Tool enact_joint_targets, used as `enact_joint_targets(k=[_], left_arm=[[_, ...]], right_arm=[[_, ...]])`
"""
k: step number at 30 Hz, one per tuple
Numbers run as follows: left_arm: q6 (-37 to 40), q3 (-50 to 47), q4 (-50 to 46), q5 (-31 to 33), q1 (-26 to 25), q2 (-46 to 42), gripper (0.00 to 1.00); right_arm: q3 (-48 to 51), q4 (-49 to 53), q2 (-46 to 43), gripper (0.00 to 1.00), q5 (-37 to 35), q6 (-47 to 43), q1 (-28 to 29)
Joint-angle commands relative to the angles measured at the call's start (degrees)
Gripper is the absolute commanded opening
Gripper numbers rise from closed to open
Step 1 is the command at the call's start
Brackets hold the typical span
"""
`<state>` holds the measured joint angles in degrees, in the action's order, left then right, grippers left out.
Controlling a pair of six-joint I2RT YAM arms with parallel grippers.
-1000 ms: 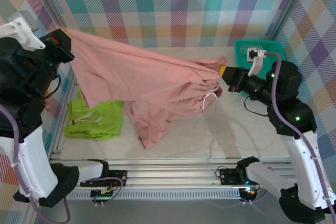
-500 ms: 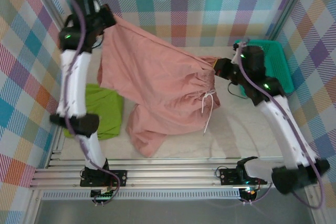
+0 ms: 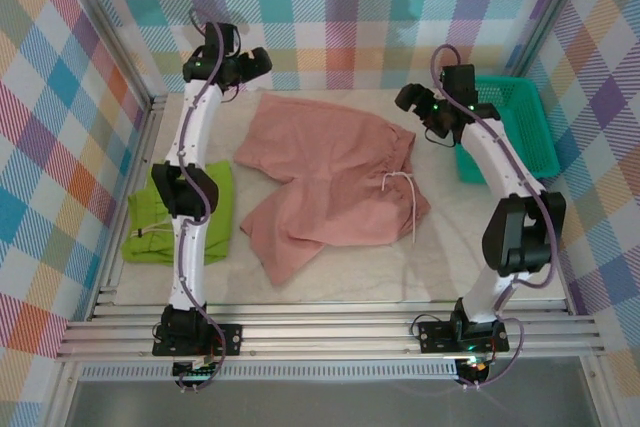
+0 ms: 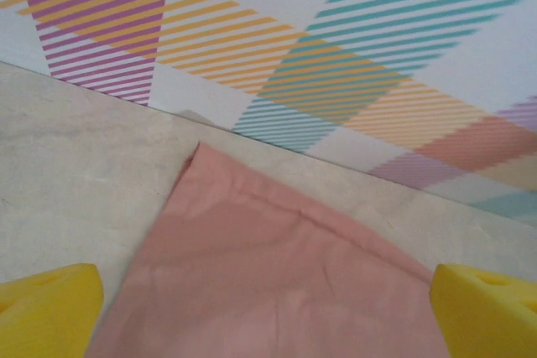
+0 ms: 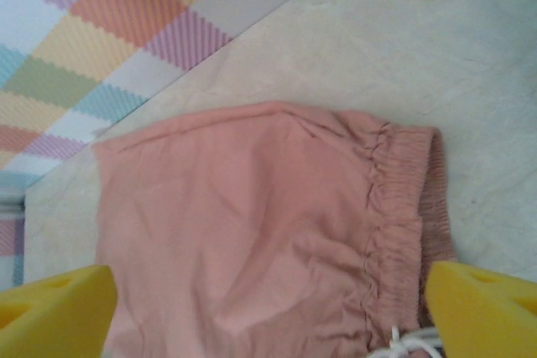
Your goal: Fold and stack the shorts
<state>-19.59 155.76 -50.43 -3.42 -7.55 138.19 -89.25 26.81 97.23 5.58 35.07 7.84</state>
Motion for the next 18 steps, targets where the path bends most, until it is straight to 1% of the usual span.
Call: enact_joint_targets(k=[1, 3, 6, 9, 12, 16, 18], left_arm=[[4.4, -9.3, -6.0, -2.9, -1.7, -16.9, 1.00], [4.2, -28.4, -2.0, -2.6, -3.0, -28.9, 1.00], [-0.7, -57.9, 10.2, -2.9, -4.6, -47.2, 1.00], [-5.7, -79.6, 16.8, -0.5, -6.7, -61.6, 1.00], [-8.4, -92.5, 17.9, 2.7, -11.2, -69.9, 0.99], [-12.2, -102.4, 15.1, 8.8, -19.9, -74.2, 0.97], [-15.5, -106.9, 16.4, 9.7, -24.2, -75.5, 0.96]], right_arm=[[4.8, -1.5, -8.8, 0.96, 5.0, -2.3, 0.5], [10.3, -1.6, -12.5, 0.96, 7.9, -2.6, 0.7], [18.6, -2.0, -16.8, 0.97, 8.8, -4.0, 2.2], [24.7, -0.9, -19.3, 0.96, 7.0, -5.7, 3.3], [28.8, -0.9, -20.2, 0.95, 7.0, -7.8, 4.3], [30.4, -3.0, -18.2, 0.96, 10.5, -8.1, 6.0], [29.0, -4.3, -15.3, 0.96, 10.6, -8.1, 7.1]])
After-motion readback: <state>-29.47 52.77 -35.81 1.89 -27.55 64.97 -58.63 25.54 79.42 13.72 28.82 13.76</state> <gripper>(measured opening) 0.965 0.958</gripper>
